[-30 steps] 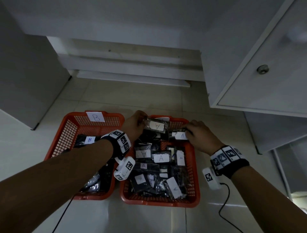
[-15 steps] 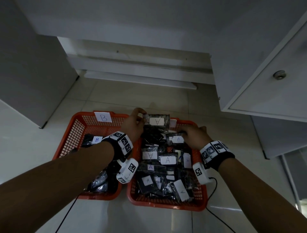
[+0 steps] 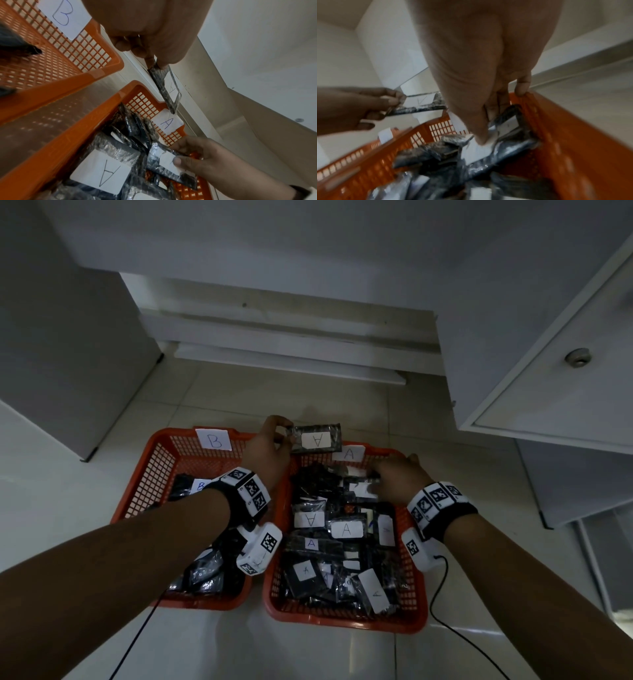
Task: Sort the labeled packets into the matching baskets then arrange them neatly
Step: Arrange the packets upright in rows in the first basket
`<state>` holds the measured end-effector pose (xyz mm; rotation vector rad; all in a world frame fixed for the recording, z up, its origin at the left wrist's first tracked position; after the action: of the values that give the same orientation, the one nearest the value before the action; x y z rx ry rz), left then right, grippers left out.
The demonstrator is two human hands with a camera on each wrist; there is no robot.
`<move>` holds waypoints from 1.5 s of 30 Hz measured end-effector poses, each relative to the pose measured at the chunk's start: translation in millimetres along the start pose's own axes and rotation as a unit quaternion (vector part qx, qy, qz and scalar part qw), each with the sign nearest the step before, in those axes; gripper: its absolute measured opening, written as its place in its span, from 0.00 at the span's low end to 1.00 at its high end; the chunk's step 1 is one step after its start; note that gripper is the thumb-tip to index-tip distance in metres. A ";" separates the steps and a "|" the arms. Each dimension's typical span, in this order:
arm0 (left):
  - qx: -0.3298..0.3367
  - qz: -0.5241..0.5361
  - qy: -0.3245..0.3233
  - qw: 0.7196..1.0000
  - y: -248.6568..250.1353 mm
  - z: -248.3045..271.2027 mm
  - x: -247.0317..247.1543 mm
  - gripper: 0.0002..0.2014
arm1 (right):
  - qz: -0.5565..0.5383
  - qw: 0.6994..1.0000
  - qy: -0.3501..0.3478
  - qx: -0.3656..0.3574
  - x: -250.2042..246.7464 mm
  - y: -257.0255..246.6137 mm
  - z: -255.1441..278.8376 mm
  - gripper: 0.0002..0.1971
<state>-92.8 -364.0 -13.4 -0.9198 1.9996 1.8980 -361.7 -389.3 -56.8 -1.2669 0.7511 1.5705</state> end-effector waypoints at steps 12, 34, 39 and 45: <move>-0.014 0.003 0.011 1.000 -10.8 -1.8 -17.0 0.11 | -0.196 0.972 0.009 0.131 -2.7 3.0 -4.8 0.10; -0.007 0.006 -0.001 1.000 -7.1 2.6 -24.0 0.11 | -0.013 0.998 0.065 0.021 -13.2 -17.5 0.3 0.22; -0.007 -0.007 0.003 1.000 -6.5 4.7 -25.7 0.11 | -0.038 0.996 0.075 0.023 -15.0 -17.4 -1.5 0.15; -0.011 -0.003 0.023 1.000 -11.6 3.0 -29.3 0.10 | -0.118 0.991 0.064 0.007 -15.8 -31.1 -0.9 0.16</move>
<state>-64.1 -352.5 -6.5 -0.9814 2.0026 1.9170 -332.3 -383.5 -39.0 -1.4014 0.6641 1.3008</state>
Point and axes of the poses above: each hand's wrist, its own z-axis away from the middle knuckle, its own x-axis out of the palm, y = z × x, the point moved 7 cm from there along -z, towards the middle knuckle, and after that the axes turned 4 degrees about y, right-handed, at the moved point
